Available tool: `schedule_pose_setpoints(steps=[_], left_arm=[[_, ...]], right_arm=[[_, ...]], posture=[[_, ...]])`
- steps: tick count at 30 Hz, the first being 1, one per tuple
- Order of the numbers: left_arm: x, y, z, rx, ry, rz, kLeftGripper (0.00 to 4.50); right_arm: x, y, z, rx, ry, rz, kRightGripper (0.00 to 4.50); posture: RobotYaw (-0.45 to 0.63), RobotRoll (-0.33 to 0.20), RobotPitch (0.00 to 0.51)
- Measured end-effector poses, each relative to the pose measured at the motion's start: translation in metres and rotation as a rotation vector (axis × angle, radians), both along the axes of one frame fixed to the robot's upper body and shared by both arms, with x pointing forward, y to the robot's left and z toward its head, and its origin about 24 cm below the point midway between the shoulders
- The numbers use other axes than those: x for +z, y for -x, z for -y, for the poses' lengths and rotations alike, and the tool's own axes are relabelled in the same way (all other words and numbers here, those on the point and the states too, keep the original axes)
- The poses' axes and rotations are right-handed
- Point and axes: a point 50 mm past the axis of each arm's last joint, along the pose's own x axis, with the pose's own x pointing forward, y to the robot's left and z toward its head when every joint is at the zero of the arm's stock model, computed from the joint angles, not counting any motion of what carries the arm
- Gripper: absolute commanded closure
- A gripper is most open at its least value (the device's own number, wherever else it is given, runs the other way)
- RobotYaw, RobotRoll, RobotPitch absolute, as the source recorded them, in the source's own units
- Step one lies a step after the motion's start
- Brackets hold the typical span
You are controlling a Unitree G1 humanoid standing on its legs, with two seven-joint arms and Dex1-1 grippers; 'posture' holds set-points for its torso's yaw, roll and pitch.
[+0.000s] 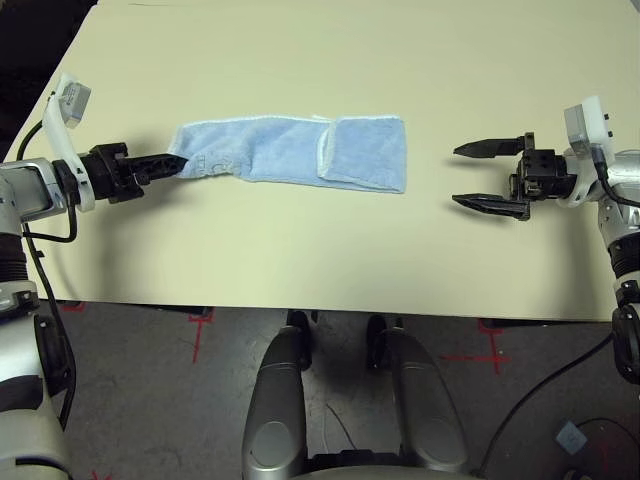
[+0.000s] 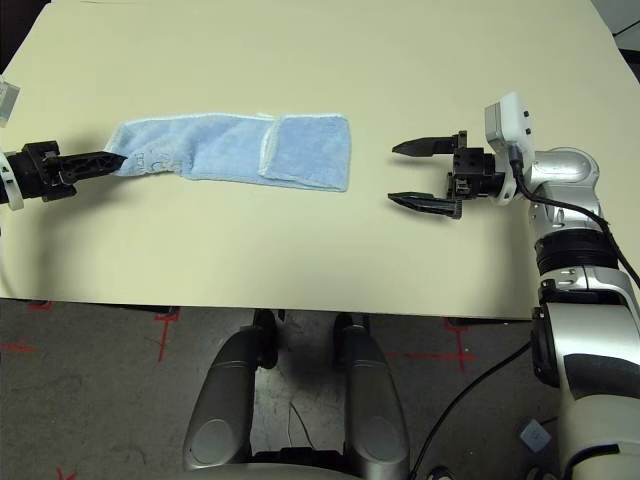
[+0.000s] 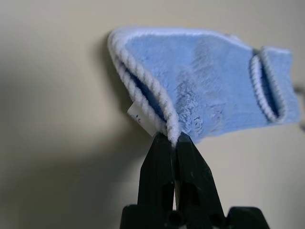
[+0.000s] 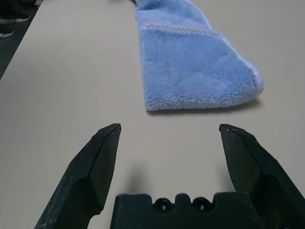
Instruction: Fold the towel and set it aside.
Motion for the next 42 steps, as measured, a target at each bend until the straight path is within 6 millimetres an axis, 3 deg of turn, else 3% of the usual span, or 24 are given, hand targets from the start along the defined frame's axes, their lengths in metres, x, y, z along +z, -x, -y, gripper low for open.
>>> schedule_pose_setpoints(steps=[9,17,30,42], left_arm=[[0.052,-0.015,0.043,-0.181,-0.055,0.235,4.46],[0.067,-0.023,0.1,-0.427,-0.061,0.313,4.46],[0.066,-0.029,0.176,-0.692,-0.007,0.345,4.46],[0.047,-0.047,0.197,-0.741,-0.047,0.318,4.46]], right_arm=[[-0.002,-0.001,0.002,-0.013,-0.002,-0.007,0.0],[-0.002,-0.001,0.002,-0.016,-0.004,-0.003,0.0],[-0.006,-0.003,0.003,-0.042,-0.005,-0.011,0.0],[-0.006,-0.005,0.002,-0.048,-0.006,-0.005,0.0]], posture=[[-0.01,0.0,0.315],[-0.01,0.0,0.314],[-0.01,0.0,0.313],[-0.01,0.0,0.312]])
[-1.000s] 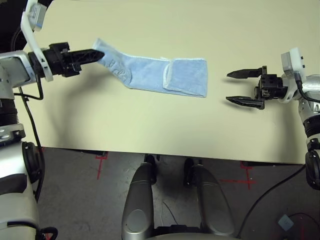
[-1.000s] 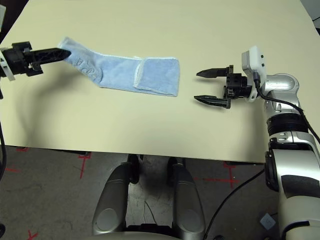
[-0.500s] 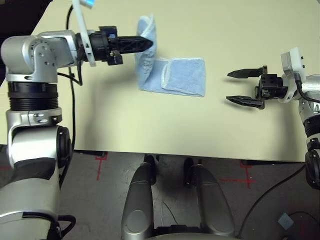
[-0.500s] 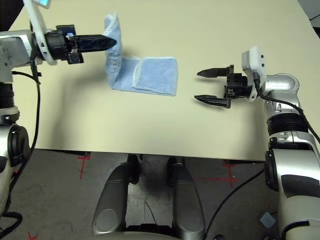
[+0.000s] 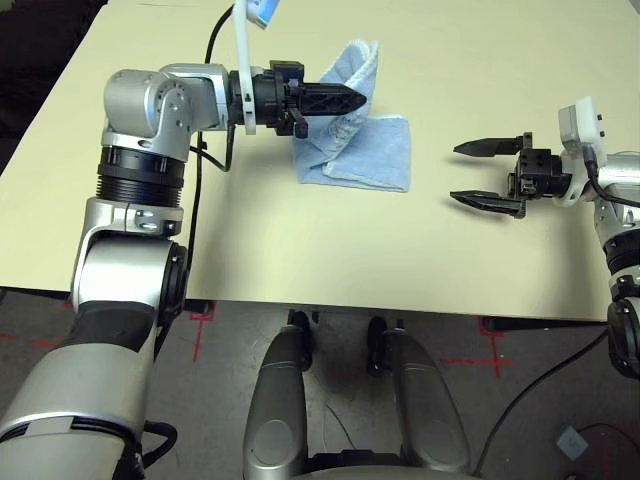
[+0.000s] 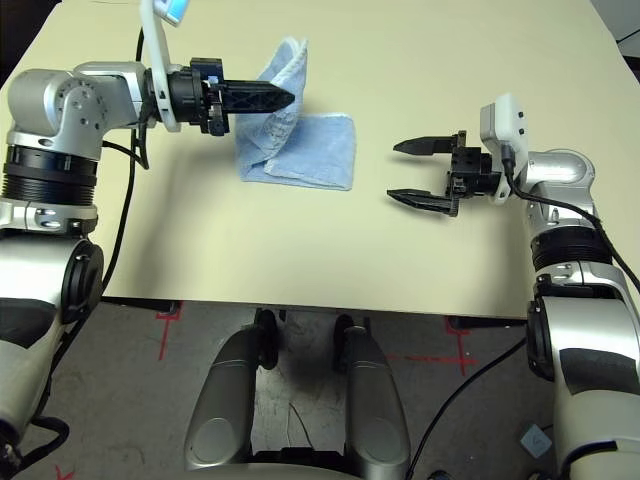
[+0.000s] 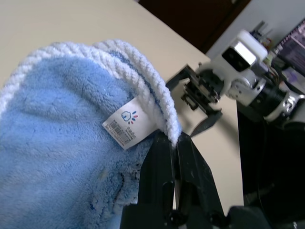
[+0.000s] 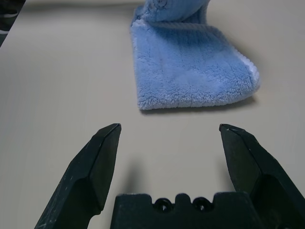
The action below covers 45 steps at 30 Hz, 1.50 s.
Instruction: Fold the towel and set it aside.
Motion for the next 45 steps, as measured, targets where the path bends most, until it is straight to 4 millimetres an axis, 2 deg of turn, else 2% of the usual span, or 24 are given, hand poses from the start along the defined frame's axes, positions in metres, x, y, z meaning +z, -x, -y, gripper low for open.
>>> schedule_pose_setpoints(steps=[15,20,26,29,33,37,39,42,45], left_arm=[[-0.006,0.002,0.014,-0.113,-0.056,-0.029,4.46],[0.003,0.003,0.021,-0.147,-0.065,-0.015,4.46],[-0.004,0.001,0.028,-0.166,-0.103,-0.016,4.46],[-0.01,0.0,0.027,-0.162,-0.115,-0.014,3.74],[-0.02,-0.003,0.029,-0.141,-0.12,0.001,2.21],[-0.018,-0.004,0.027,-0.128,-0.106,0.017,0.65],[-0.015,-0.003,0.023,-0.122,-0.087,0.012,0.04],[-0.009,-0.003,0.015,-0.111,-0.059,0.014,0.04],[0.0,0.0,-0.005,-0.099,-0.049,0.056,0.04]], right_arm=[[-0.001,-0.001,-0.003,0.004,-0.002,0.001,0.0],[-0.001,-0.002,-0.005,0.009,-0.004,0.002,0.0],[0.002,-0.001,-0.007,0.016,0.0,0.014,0.0],[0.002,-0.002,-0.007,0.013,-0.002,0.016,0.0],[0.004,-0.003,-0.007,0.001,-0.007,0.023,0.0],[0.008,-0.004,-0.008,0.002,-0.008,0.036,0.0],[0.009,-0.005,-0.008,-0.002,-0.008,0.035,0.0],[0.012,-0.006,-0.009,-0.002,-0.007,0.041,0.0],[0.015,-0.008,-0.01,-0.001,-0.016,0.047,0.0]], posture=[[-0.02,0.0,0.311],[-0.02,0.0,0.311],[-0.03,0.0,0.31],[-0.03,0.0,0.31],[-0.02,0.0,0.311],[-0.02,0.0,0.312],[-0.01,0.0,0.312],[-0.01,0.0,0.313],[-0.01,0.0,0.316]])
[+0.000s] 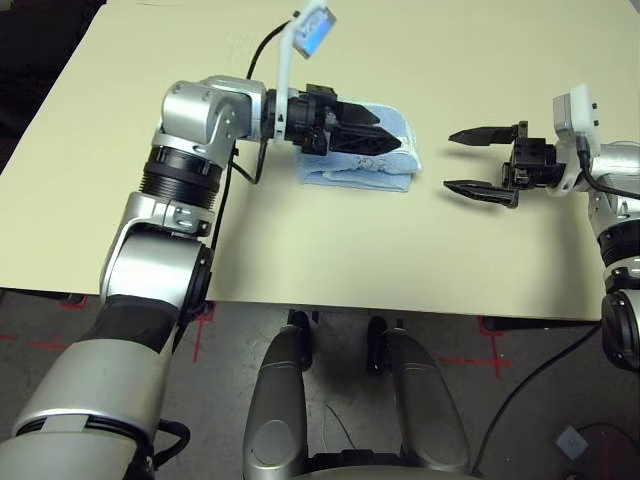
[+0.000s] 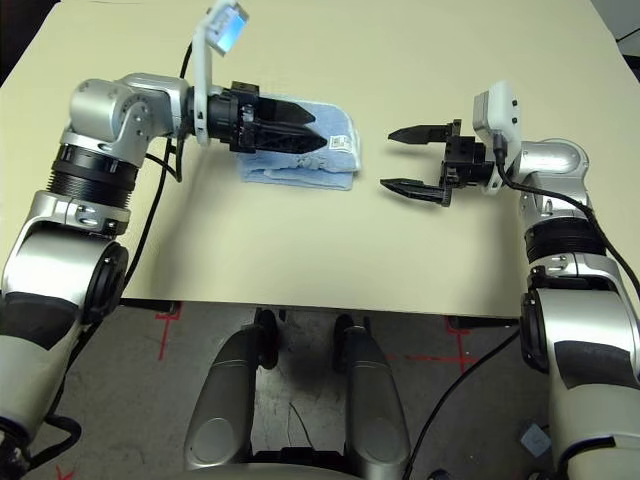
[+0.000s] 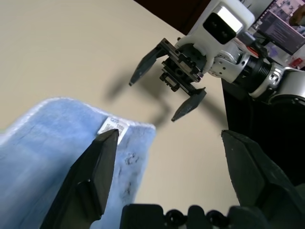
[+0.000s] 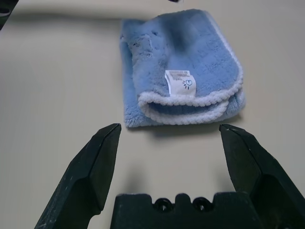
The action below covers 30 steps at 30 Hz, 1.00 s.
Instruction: Fold the towel and set it aside.
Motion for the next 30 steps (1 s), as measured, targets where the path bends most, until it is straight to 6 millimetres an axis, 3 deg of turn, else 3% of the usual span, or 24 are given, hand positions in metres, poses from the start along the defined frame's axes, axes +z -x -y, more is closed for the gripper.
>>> schedule_pose_setpoints(steps=[3,5,7,9,13,18,28,30], left_arm=[[0.006,0.0,-0.024,0.021,0.016,0.128,0.04],[-0.001,-0.002,-0.036,0.024,-0.002,0.193,0.04],[-0.012,-0.006,-0.046,0.039,-0.016,0.221,0.0],[-0.02,-0.009,-0.055,0.055,-0.025,0.258,0.0],[-0.027,-0.012,-0.07,0.051,-0.025,0.342,0.0],[-0.035,-0.015,-0.075,0.034,-0.033,0.364,0.0],[-0.032,-0.021,-0.061,0.0,0.0,0.422,0.0],[-0.034,-0.023,-0.059,-0.004,-0.01,0.435,0.42]], right_arm=[[0.006,-0.003,-0.003,0.005,-0.063,-0.003,0.0],[0.009,-0.004,-0.007,0.018,-0.109,-0.014,0.0],[0.009,-0.005,-0.01,0.032,-0.137,-0.038,0.39],[0.009,-0.005,-0.014,0.051,-0.148,-0.053,0.92],[0.009,-0.005,-0.017,0.065,-0.159,-0.071,2.5],[0.008,-0.006,-0.018,0.074,-0.163,-0.086,4.41],[0.015,-0.013,-0.042,0.119,-0.209,-0.064,4.46],[0.015,-0.015,-0.05,0.135,-0.224,-0.065,4.5]], posture=[[0.0,0.0,0.319],[0.0,0.0,0.32],[0.0,0.0,0.322],[0.0,0.0,0.323],[0.0,0.0,0.324],[-0.01,0.0,0.325],[-0.02,0.0,0.332],[-0.02,0.0,0.332]])
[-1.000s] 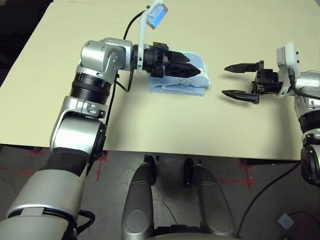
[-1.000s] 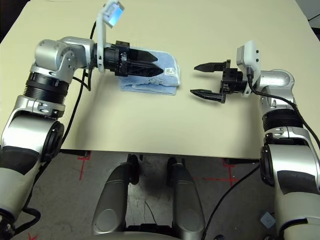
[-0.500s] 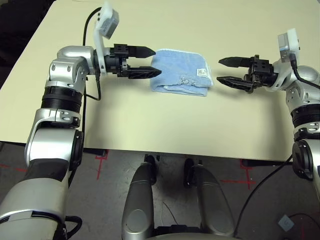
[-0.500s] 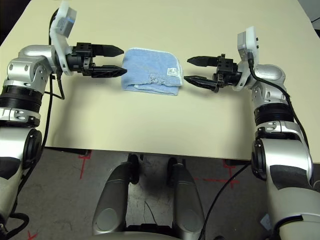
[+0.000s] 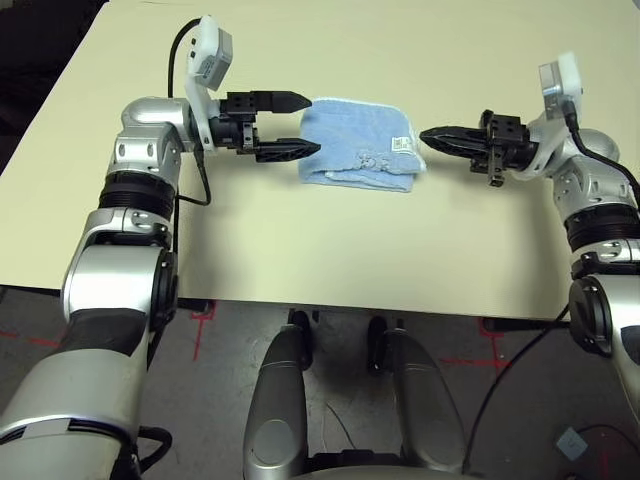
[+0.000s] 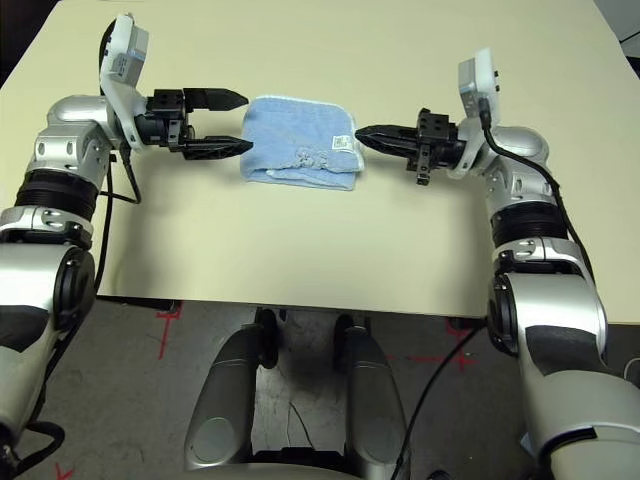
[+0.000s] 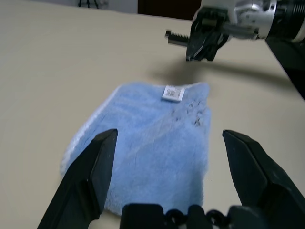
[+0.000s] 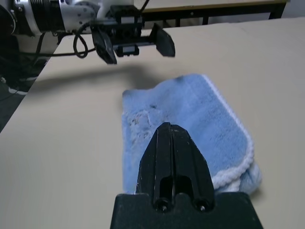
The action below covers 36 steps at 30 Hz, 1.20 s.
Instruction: Fold the towel and set it aside.
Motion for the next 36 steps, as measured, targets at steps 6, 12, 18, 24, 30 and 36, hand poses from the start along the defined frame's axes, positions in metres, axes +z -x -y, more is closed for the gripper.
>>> schedule_pose_setpoints(steps=[6,12,18,24,30,36], left_arm=[[-0.001,-0.002,0.007,-0.027,-0.035,0.048,2.54],[-0.001,0.0,0.006,-0.05,-0.044,0.082,4.48],[-0.001,0.001,0.012,-0.083,-0.044,0.123,4.48],[-0.008,-0.006,0.03,-0.053,-0.012,0.095,4.48],[-0.025,-0.013,0.043,0.021,-0.033,0.045,4.48],[-0.05,-0.012,0.026,0.074,-0.176,-0.015,4.48]], right_arm=[[0.006,-0.003,-0.014,0.03,-0.019,0.021,4.5],[0.006,-0.003,-0.014,0.03,-0.018,0.021,4.5],[0.005,-0.003,-0.017,0.031,-0.014,0.017,4.5],[-0.001,-0.01,-0.036,0.004,-0.022,-0.004,4.5],[-0.023,-0.017,-0.045,-0.055,0.026,-0.083,4.5],[-0.052,-0.014,-0.038,-0.099,0.049,-0.143,4.5]], posture=[[-0.02,0.0,0.334],[-0.02,0.0,0.331],[-0.02,0.0,0.332],[-0.01,0.0,0.334],[-0.01,0.0,0.336],[-0.02,0.0,0.34]])
